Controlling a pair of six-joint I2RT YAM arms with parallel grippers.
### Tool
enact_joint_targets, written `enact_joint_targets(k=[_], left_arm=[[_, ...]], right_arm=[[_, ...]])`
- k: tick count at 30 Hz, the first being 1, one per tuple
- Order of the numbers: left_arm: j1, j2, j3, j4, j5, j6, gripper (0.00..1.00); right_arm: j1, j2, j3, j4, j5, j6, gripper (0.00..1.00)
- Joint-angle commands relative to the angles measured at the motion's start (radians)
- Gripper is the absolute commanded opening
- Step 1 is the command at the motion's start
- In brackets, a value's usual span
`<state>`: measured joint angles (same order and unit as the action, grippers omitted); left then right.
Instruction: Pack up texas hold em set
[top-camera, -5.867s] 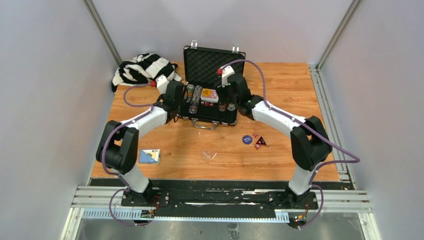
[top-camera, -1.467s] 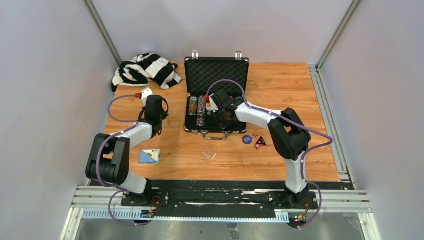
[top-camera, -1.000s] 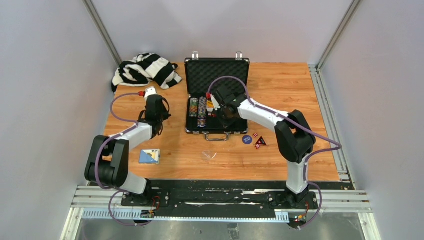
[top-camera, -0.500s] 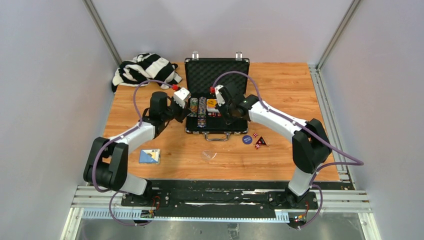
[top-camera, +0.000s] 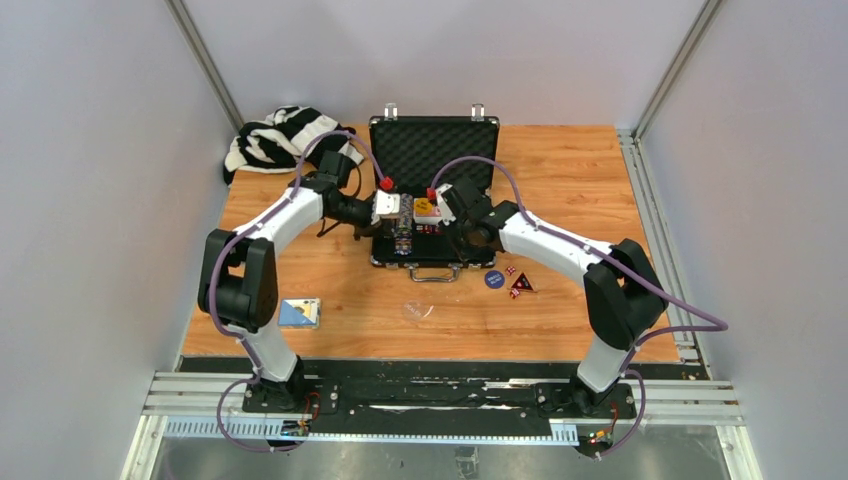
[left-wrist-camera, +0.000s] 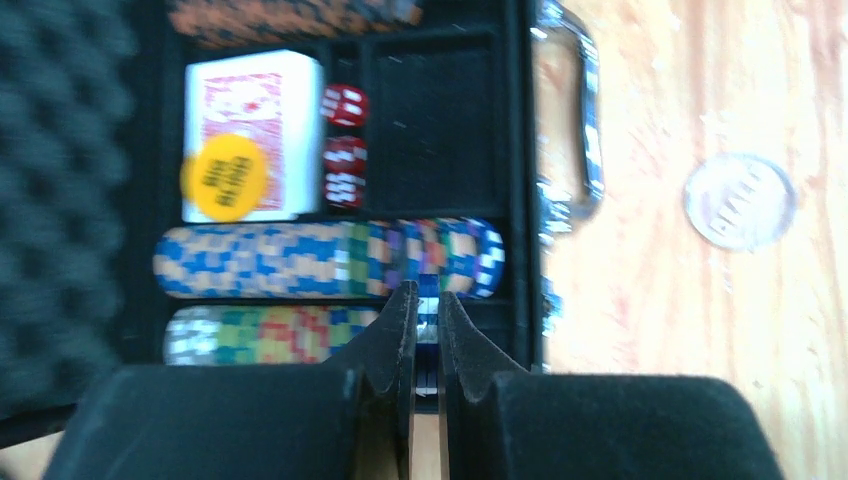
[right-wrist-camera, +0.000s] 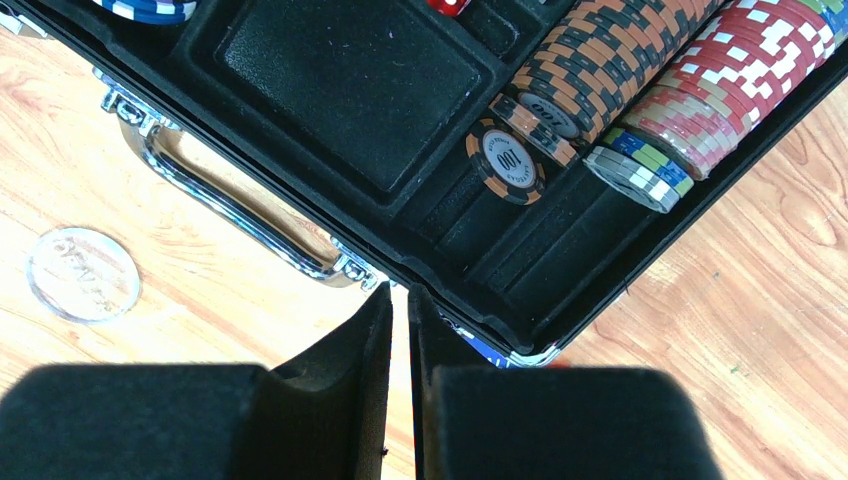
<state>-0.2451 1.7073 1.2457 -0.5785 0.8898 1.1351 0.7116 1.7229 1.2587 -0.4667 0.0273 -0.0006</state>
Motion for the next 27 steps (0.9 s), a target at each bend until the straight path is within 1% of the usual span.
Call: enact_joint_targets(k=[1,5,9,15,22,27], left_arm=[[0.001,0.026,0.0,-0.261,0.045,0.243,0.0],[-0.005,0.04,0.003,-0.261,0.009,0.222,0.0],[-0.013,0.088,0.036,-0.261,-0.019,0.181,0.0],[-0.019,0.172,0.103,-0.259,-0.117,0.13,0.0],[-0.019,0.228,0.124,-0.174,-0.172,0.056,0.0],[-0.02,0.282,0.172,-0.163,-0.242,0.01,0.0]], right_arm=[[-0.008,-0.004,-0.007,0.02,0.018,0.002,0.11],[-0.016,0.011,-0.005,0.025,0.004,0.005,0.11],[-0.017,0.014,-0.007,0.027,-0.011,0.008,0.11],[-0.017,0.027,-0.012,0.031,-0.022,0.011,0.11],[-0.018,0.032,-0.014,0.037,-0.025,0.01,0.11],[-0.018,0.042,-0.022,0.047,-0.039,0.011,0.11]])
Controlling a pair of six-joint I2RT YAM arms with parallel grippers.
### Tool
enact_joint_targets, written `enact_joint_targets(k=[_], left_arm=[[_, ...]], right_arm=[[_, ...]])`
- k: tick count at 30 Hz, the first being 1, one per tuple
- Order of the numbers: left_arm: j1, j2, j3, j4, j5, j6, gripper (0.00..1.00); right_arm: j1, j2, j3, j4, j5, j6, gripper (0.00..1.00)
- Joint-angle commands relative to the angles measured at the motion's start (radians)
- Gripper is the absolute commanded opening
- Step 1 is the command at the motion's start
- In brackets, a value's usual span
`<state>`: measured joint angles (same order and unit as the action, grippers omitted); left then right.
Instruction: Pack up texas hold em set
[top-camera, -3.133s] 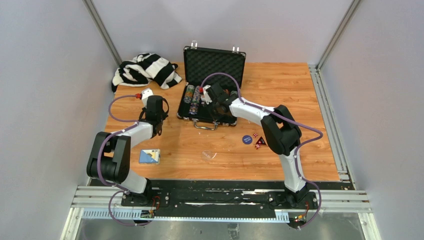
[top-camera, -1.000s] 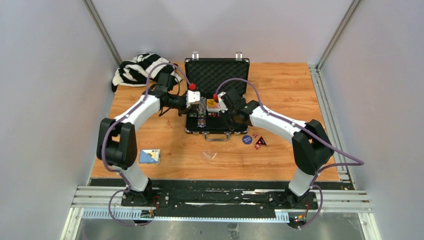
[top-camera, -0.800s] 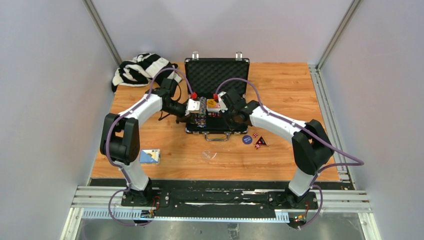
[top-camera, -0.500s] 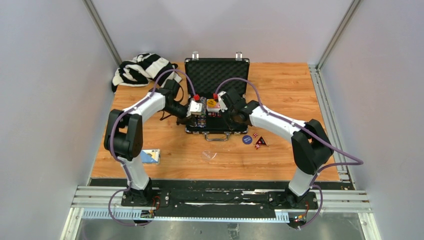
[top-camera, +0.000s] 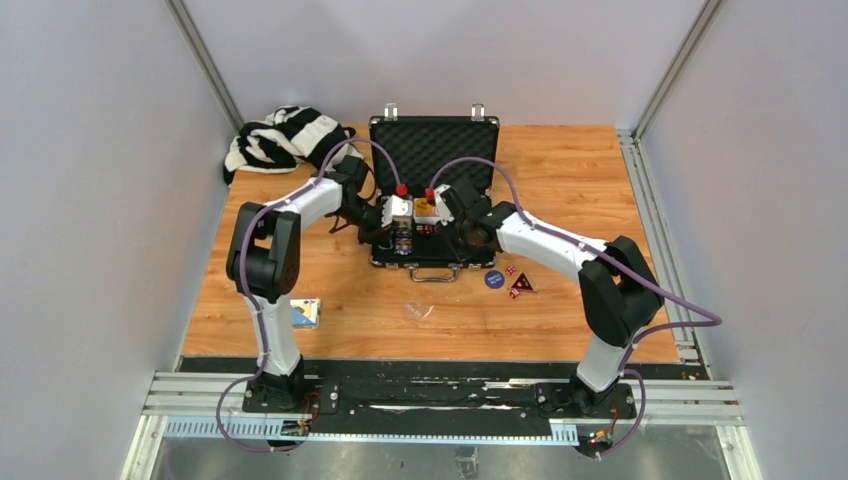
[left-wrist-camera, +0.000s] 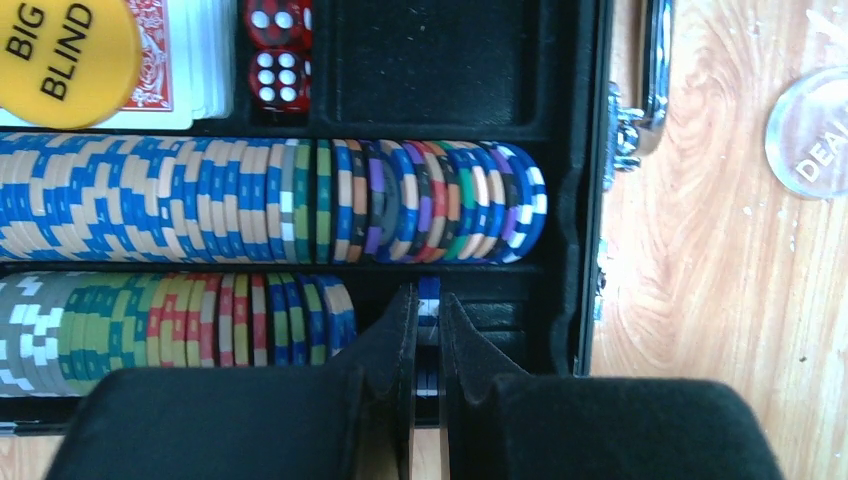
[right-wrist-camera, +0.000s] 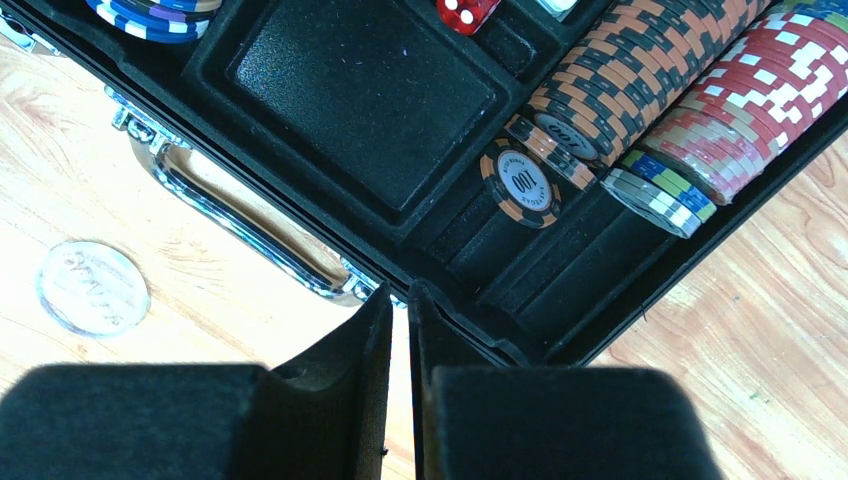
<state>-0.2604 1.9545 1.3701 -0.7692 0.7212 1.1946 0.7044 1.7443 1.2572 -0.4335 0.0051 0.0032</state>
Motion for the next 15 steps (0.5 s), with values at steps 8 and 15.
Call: enact_joint_targets(k=[8,15], left_arm=[[-0.005,0.072,0.108,0.028,-0.1,-0.069,0.0],[-0.006,0.104,0.155,0.031,-0.156,-0.096,0.01]], right_arm=[[-0.01,0.026,-0.02,0.016,-0.031,0.002,0.11],[-0.01,0.024,-0.023,0.016,-0.034,0.0,0.12]])
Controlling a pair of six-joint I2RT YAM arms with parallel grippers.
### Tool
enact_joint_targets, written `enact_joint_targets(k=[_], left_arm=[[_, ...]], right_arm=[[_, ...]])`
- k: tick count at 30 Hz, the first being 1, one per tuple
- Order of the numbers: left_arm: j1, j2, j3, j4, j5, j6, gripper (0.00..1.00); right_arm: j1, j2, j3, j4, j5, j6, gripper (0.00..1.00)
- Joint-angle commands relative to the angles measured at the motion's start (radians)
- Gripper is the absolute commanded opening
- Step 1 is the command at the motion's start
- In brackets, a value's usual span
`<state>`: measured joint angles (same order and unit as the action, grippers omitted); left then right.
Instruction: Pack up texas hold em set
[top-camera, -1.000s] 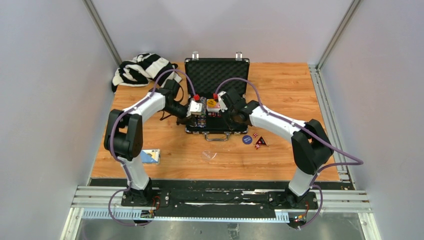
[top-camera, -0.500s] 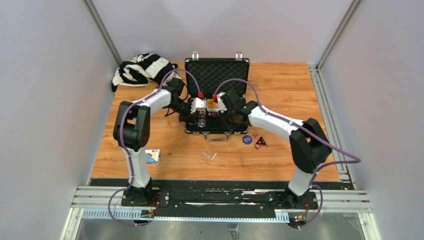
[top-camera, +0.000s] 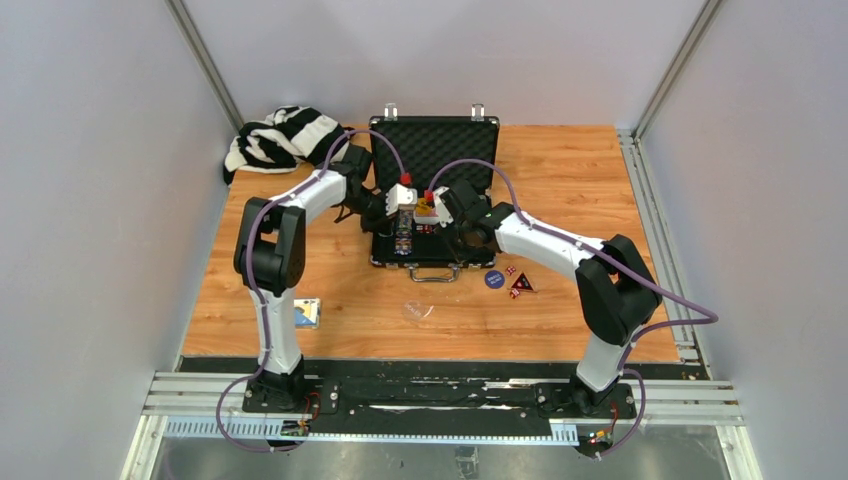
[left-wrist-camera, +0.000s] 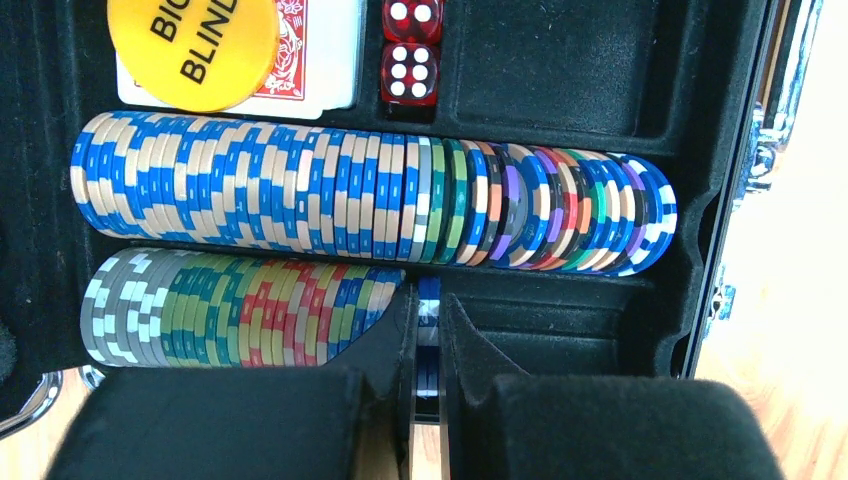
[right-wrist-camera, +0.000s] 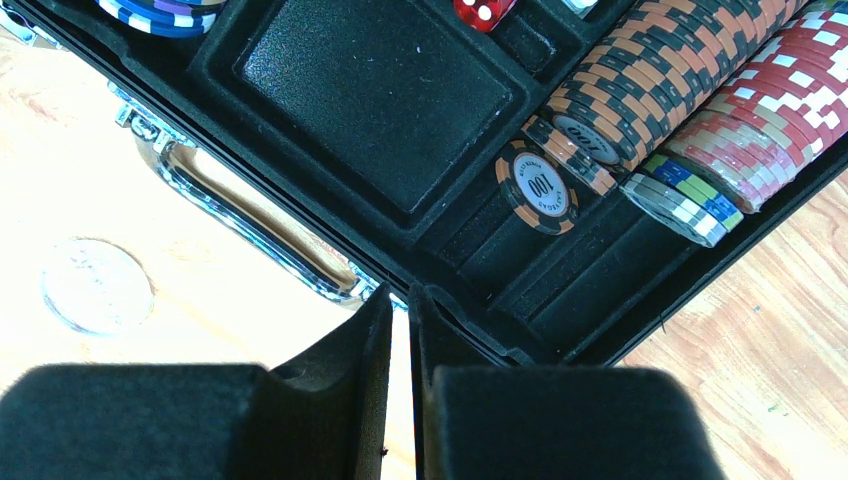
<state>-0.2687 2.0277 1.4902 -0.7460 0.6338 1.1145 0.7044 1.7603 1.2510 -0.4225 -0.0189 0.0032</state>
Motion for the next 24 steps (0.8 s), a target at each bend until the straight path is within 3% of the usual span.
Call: enact_joint_targets(k=[1,9,13,24], left_arm=[[0.003,0.035,0.04,0.008,-0.071,-0.017,0.02],[-0.001,0.051,0.049,0.007,-0.072,-0.047,0.1],[-0.004,0.049,0.053,0.008,-0.074,-0.055,0.21],[-0.007,0.013,0.085,0.007,-0.11,-0.076,0.25]], right_arm=[[-0.01,0.01,-0.017,0.005,-0.01,-0.002,0.12],[-0.011,0.017,-0.016,0.004,-0.009,-0.005,0.12],[-0.01,0.025,-0.013,0.004,-0.01,-0.005,0.12],[-0.01,0.029,-0.015,0.007,-0.012,-0.003,0.12]])
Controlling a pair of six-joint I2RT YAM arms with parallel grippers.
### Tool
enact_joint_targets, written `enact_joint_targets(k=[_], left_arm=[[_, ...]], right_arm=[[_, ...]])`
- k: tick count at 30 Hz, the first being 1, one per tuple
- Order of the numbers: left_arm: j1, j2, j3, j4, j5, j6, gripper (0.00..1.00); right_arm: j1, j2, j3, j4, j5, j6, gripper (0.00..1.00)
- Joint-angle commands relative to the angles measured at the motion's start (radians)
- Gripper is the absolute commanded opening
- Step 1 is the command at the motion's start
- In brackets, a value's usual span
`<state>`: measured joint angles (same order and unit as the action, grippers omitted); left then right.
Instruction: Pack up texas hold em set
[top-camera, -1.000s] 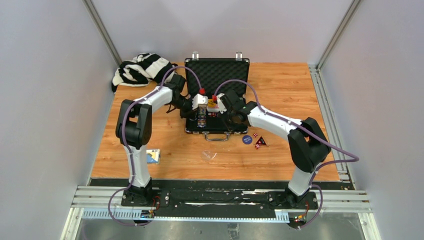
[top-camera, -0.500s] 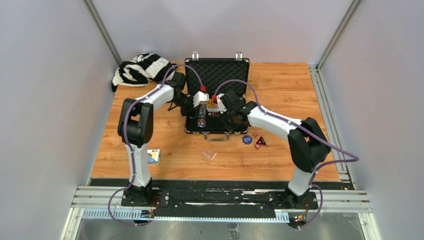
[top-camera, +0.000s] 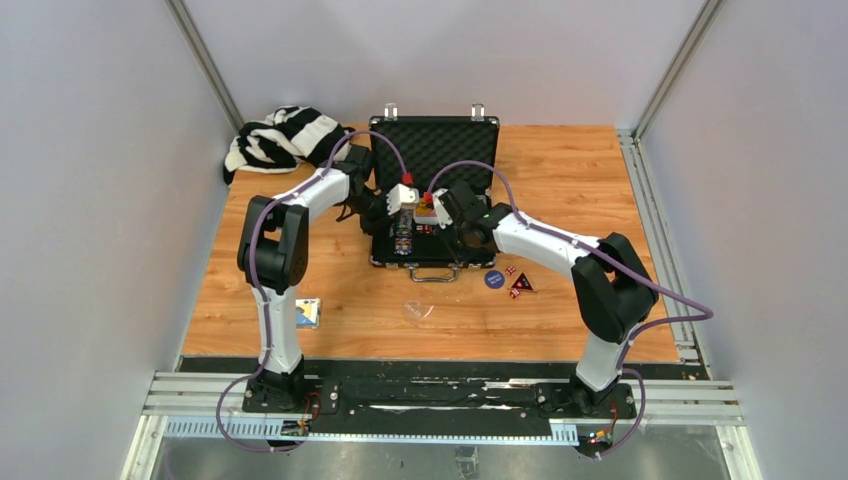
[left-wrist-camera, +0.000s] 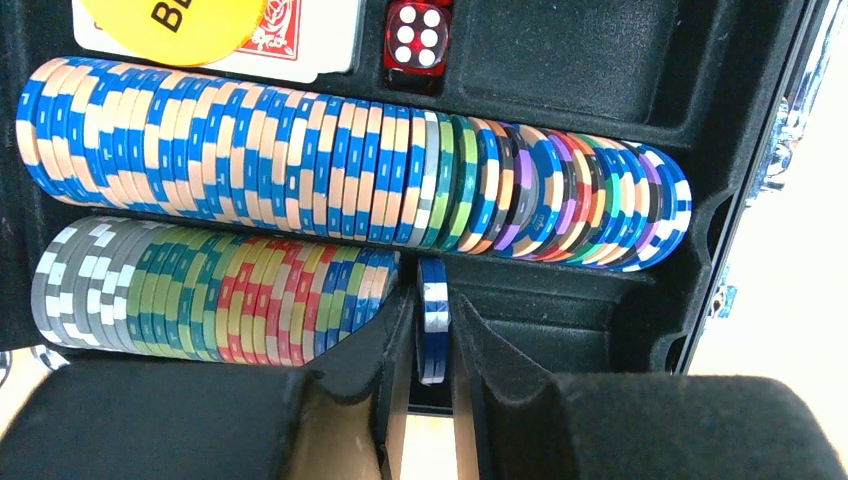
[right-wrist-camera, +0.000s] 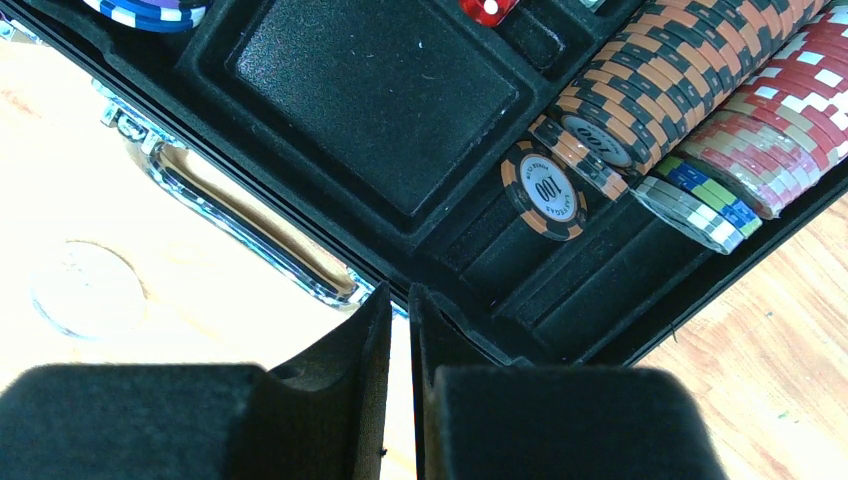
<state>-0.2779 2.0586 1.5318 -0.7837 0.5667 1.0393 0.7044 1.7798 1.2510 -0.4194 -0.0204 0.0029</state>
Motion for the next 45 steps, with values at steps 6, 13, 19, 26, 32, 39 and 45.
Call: enact_joint_targets(k=[6,13,19,26,32,39,45], left_arm=[[0.001,-0.052,0.058,0.044,-0.055,-0.006,0.25],[-0.005,-0.083,0.077,0.031,-0.048,-0.005,0.27],[-0.015,-0.121,0.085,0.03,-0.053,-0.018,0.28],[-0.03,-0.173,0.096,0.032,-0.108,-0.058,0.29],[-0.032,-0.203,0.091,0.076,-0.127,-0.097,0.29],[-0.039,-0.401,-0.168,0.586,-0.228,-0.302,0.28],[-0.1,-0.624,-0.452,1.073,-0.387,-0.654,0.3]], right_arm=[[-0.01,0.016,-0.013,0.005,-0.015,-0.003,0.12],[-0.01,0.015,-0.013,0.005,-0.01,-0.001,0.12],[-0.01,0.009,-0.02,0.008,-0.007,0.002,0.12],[-0.011,-0.035,-0.06,0.041,0.028,0.022,0.12],[-0.013,-0.093,-0.094,0.066,0.091,0.019,0.12],[-0.018,-0.287,-0.248,0.183,0.222,0.06,0.15],[-0.019,-0.494,-0.413,0.307,0.298,0.095,0.28]])
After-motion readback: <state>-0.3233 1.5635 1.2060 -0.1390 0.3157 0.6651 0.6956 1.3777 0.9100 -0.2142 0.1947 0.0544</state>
